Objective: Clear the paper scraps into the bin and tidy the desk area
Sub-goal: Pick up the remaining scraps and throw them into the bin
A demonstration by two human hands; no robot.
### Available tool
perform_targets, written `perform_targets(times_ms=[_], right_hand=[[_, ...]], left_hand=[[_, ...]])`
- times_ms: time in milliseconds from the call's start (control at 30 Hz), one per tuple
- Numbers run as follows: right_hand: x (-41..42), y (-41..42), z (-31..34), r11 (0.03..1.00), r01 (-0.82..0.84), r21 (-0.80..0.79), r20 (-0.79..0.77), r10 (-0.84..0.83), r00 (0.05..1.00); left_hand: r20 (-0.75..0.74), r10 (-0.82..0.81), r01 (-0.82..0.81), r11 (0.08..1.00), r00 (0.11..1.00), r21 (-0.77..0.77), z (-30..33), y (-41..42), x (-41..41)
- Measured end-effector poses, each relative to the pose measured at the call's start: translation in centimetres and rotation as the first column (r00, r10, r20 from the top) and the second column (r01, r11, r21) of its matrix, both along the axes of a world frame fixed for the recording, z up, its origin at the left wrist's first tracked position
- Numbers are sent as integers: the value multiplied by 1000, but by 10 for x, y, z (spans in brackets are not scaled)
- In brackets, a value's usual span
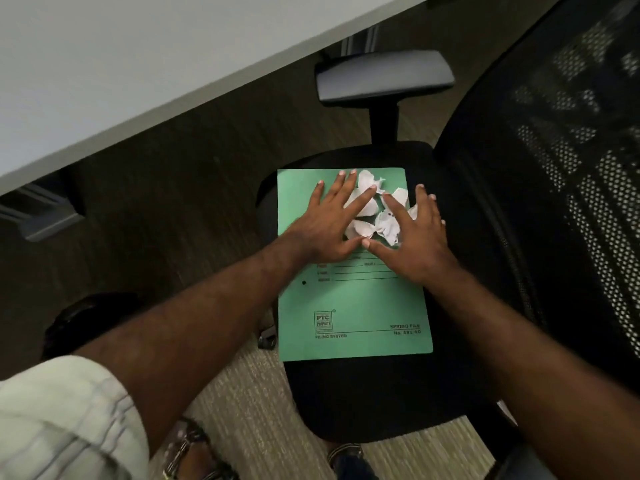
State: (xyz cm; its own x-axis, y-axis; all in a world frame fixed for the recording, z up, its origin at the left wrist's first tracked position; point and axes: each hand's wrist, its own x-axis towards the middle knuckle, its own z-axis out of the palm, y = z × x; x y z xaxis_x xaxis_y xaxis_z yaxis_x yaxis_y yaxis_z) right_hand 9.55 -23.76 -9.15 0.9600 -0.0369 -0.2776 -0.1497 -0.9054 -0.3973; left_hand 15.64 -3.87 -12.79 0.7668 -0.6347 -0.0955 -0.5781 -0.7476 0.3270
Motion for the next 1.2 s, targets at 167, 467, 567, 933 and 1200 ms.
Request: perform_targets(times_ms=[167,467,567,933,1200], right_hand=[[1,8,-1,998,-26,63,-33,28,999],[-13,16,-1,999,-44,-32,48,45,998],[-14,18,-1,990,-88,-112,63,95,993],[-46,17,15,984,-65,-164,196,97,976],[-76,40,26,983,-53,-175,164,83,983]], left_hand=[[32,-44,43,999,999,18,-11,1,-6],[119,-59,64,997,991,-41,-17,-5,-32],[128,-17,22,999,992,-36,-11,-6,-38],[319,1,28,996,948,-87,15,-9,-74],[343,40,24,983,939,-180,25,17,-101]])
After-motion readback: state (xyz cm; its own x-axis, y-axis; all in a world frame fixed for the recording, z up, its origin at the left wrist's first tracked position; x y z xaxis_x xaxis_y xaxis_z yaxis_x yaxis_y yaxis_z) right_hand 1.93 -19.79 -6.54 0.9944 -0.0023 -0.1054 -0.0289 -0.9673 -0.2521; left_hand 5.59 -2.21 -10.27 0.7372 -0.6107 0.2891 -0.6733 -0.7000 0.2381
